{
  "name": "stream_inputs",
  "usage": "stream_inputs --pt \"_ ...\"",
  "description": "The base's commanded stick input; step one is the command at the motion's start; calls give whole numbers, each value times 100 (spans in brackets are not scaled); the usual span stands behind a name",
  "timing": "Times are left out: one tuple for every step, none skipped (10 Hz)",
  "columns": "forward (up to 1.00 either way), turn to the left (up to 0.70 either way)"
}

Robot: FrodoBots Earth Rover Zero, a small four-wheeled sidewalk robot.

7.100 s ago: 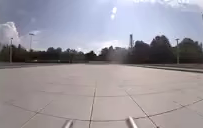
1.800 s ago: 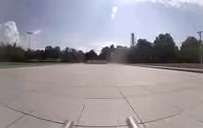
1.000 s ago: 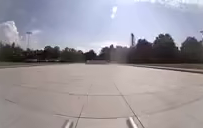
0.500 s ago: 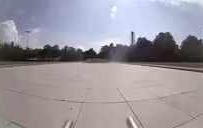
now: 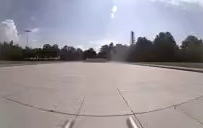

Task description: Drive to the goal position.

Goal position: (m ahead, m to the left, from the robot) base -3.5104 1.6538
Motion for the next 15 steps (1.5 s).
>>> stream_inputs --pt "70 3" --pt "70 2" --pt "70 2" --pt "70 2" --pt "70 2" --pt "70 3" --pt "70 3" --pt "70 3" --pt "70 3" --pt "70 2" --pt "70 2" --pt "70 3" --pt "70 3" --pt "70 2" --pt "70 2"
